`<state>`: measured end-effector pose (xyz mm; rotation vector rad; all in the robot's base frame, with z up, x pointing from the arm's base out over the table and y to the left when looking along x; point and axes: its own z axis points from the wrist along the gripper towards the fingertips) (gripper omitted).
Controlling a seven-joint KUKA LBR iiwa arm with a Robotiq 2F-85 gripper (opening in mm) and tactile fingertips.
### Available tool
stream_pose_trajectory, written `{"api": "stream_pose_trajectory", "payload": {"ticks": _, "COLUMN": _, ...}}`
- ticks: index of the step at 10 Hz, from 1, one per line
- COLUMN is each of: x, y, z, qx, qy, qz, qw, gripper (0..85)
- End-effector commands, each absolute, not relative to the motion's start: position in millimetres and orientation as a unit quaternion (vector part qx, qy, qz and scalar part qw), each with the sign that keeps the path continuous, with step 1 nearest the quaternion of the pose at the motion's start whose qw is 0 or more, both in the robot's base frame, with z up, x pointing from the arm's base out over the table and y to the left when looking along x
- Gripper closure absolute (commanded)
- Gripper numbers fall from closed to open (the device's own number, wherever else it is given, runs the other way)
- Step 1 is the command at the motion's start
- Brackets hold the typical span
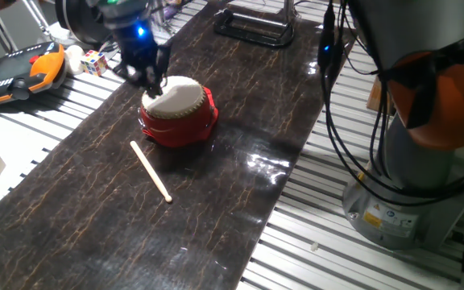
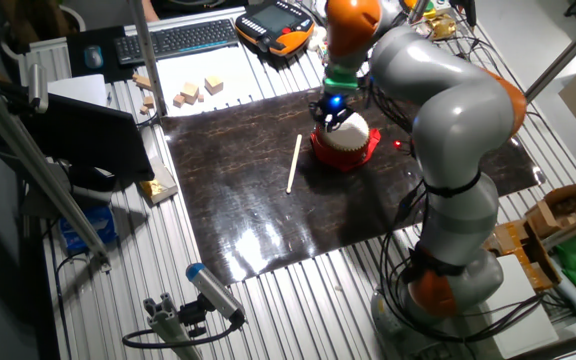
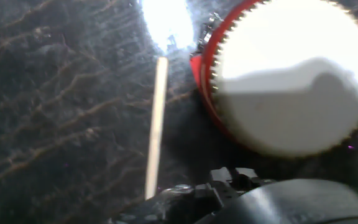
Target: Play the drum
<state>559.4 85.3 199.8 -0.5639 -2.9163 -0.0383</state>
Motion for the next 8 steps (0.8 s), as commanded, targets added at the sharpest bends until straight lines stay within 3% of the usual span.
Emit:
{"api": "stream_pose_trajectory", "payload": {"ticks": 1, "x": 562.1, "y": 90.8, "z": 192.6, "qx": -0.195, "qy": -0.977, "qz": -0.013, "qw": 0.08, "gripper": 59.7}}
{"api": "stream_pose_trajectory", "payload": {"ticks": 4, "x": 571.1, "y": 110.2, "z": 170.5, "qx": -0.212, "qy": -0.975, "qz": -0.009, "qw": 0.06, "gripper": 52.7}}
{"api": "stream_pose_trajectory", "payload": {"ticks": 8, "x": 581.9, "y": 119.7, "z": 146.6, "qx": -0.22, "qy": -0.974, "qz": -0.019, "qw": 0.043, "gripper": 50.7}}
